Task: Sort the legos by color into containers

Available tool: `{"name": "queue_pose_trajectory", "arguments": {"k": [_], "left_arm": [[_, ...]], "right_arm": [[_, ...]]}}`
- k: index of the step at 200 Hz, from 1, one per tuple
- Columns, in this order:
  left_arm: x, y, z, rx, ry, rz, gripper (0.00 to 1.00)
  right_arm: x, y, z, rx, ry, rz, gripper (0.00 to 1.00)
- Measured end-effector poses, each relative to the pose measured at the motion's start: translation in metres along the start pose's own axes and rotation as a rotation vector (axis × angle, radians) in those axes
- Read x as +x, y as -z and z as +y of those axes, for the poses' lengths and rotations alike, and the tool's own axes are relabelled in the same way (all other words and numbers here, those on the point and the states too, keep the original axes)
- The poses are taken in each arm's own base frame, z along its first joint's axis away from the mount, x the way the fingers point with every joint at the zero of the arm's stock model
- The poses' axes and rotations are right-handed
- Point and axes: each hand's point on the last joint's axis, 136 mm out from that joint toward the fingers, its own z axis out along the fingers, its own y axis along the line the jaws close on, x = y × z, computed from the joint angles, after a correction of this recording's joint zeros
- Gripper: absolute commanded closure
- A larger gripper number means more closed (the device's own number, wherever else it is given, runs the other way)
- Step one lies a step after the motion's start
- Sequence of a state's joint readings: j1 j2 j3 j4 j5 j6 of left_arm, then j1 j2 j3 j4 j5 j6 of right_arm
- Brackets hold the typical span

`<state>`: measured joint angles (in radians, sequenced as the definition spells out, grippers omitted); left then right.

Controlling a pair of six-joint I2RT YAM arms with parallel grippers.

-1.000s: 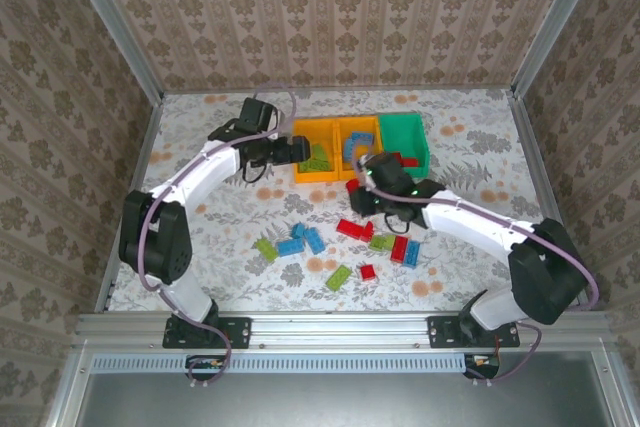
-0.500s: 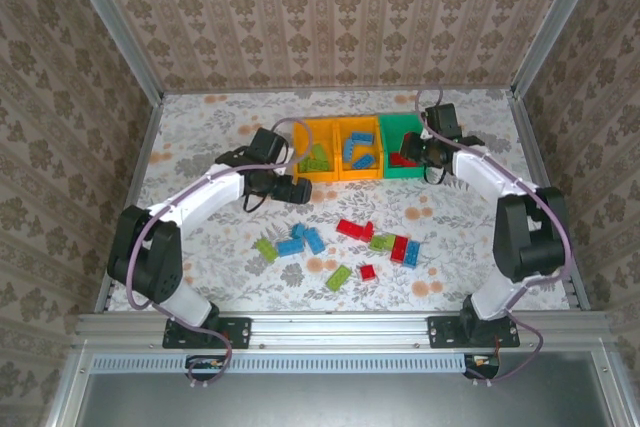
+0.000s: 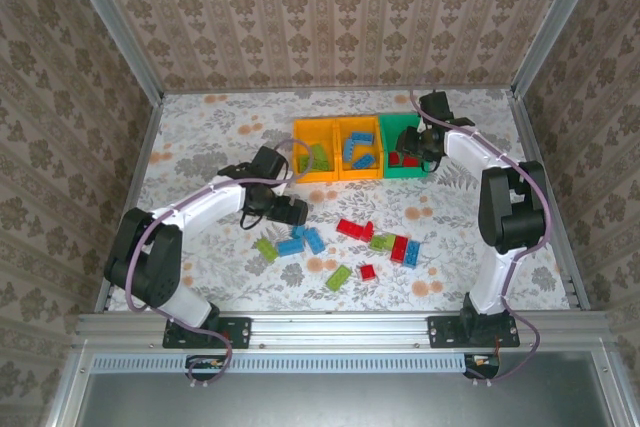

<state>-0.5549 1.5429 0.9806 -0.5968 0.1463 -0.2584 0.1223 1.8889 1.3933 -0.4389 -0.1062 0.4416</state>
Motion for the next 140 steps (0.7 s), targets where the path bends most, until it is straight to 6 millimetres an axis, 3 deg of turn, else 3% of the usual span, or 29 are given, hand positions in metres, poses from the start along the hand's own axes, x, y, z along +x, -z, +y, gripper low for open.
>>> {"name": "queue_pose_trajectory", "arguments": {"k": [94, 140], "left_arm": [[0.014, -0.011, -0.024, 0.114, -0.02, 0.05, 0.12], [0.028, -0.025, -0.022, 0.109, -0.028, 0.099, 0.18]], "right_arm": [[0.008, 0.015, 0.0, -0.004, 0.0, -0.005, 0.38], [0.01, 0.015, -0.001, -0.003, -0.001, -0.002, 0.34]]}}
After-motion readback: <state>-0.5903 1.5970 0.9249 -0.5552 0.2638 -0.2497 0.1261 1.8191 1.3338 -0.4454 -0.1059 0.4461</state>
